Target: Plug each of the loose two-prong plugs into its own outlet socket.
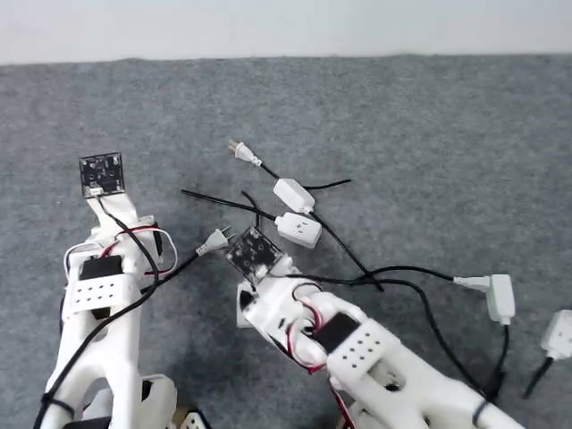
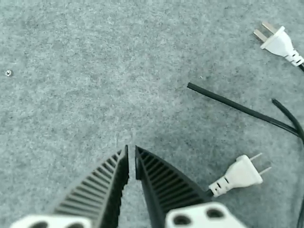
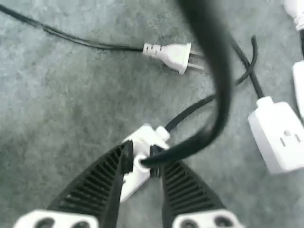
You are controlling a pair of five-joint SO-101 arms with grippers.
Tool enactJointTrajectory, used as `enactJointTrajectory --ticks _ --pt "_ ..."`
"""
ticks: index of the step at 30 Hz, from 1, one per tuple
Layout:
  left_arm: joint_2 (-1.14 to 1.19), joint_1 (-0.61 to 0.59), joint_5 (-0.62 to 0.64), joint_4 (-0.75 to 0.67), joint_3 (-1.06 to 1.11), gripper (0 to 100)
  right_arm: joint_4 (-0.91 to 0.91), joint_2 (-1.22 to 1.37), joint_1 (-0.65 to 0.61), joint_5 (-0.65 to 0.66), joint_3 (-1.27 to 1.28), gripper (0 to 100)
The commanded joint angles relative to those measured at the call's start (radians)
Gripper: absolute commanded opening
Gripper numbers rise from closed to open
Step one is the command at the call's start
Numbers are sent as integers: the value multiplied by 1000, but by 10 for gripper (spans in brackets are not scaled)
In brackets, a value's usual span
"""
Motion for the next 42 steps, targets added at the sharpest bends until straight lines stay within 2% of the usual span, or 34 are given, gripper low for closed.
enactJointTrajectory --ticks 1,9,14,16,18,22,26,33,35,40,42 --pt "-29 3 11 -23 -5 16 7 -30 -8 31 21 8" --pt "-29 6 11 -23 -5 16 12 211 -8 34 -115 8" --pt "-29 3 9 -25 -5 17 130 326 -19 63 -239 12" --pt "-29 3 9 -26 -7 17 160 349 -19 34 -275 28" --pt "-29 3 9 -28 -8 17 188 358 -19 -14 -302 89" --pt "-29 -2 9 -29 -12 18 277 357 -71 -259 -379 242" --pt "-25 -58 15 -61 -27 18 364 369 -140 -411 -453 281" --pt "-29 -89 18 -71 -44 18 338 378 -180 -470 -451 281" --pt "-28 -140 25 -71 -64 18 300 417 -188 -477 -451 281" --pt "-21 -244 201 -71 -104 19 219 556 -183 -476 -494 281" --pt "-21 -249 213 -71 -104 19 245 588 -182 -474 -525 279"
